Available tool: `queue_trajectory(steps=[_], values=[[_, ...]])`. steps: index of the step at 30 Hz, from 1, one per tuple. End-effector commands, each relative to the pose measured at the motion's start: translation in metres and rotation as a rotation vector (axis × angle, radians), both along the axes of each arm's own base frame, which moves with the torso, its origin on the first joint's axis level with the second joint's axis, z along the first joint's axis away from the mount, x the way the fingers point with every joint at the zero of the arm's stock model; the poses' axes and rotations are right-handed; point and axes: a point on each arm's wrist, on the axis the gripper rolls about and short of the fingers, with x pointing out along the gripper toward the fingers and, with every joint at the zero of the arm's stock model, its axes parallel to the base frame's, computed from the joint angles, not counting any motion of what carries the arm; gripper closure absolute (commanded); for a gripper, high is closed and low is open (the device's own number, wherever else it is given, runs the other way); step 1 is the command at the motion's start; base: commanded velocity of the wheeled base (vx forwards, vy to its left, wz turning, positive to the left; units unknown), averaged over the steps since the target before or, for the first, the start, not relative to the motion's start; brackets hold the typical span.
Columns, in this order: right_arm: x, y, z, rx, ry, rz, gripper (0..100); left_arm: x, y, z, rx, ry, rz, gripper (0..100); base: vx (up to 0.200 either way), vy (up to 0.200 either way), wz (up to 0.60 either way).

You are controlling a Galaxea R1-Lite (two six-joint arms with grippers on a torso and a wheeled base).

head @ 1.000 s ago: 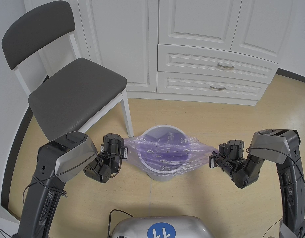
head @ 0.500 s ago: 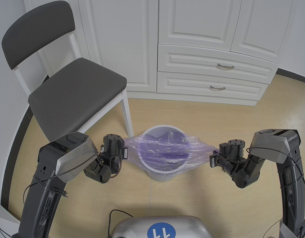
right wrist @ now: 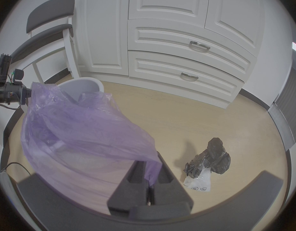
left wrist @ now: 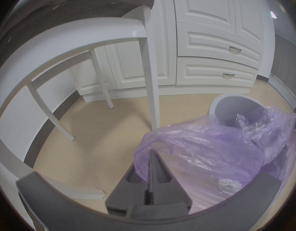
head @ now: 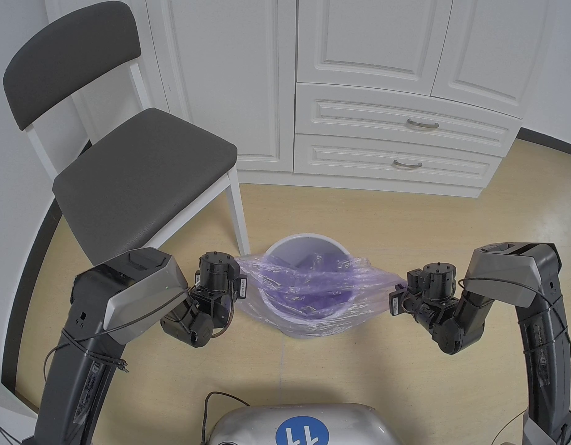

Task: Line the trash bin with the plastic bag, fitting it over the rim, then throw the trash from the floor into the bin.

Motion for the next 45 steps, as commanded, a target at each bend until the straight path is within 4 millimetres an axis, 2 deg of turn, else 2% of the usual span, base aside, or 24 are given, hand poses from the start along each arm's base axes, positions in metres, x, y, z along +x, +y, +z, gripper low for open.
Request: queue_trajectory(steps=[1,13,38,39,45], values=[[0.002,-0.004,0.0,-0.002,-0.003,-0.009,100,-0.001,-0.002,0.008,-0.004,-0.013,-0.005,100,0.0,0.0,0.0],[0.003,-0.009,0.002,-0.003,0.0,-0.025,100,0.007,0.009,-0.006,0.006,0.014,0.013,100,0.0,0.0,0.0],[0.001,-0.012,0.002,-0.019,0.03,-0.047,100,0.006,0.009,-0.003,0.005,0.009,0.014,100,0.0,0.0,0.0],[0.001,-0.012,0.002,-0.02,0.028,-0.046,0,0.006,0.008,-0.003,0.005,0.009,0.013,100,0.0,0.0,0.0],[0.002,-0.013,0.006,-0.007,0.012,-0.036,0,0.006,0.008,-0.003,0.003,0.008,0.012,100,0.0,0.0,0.0]])
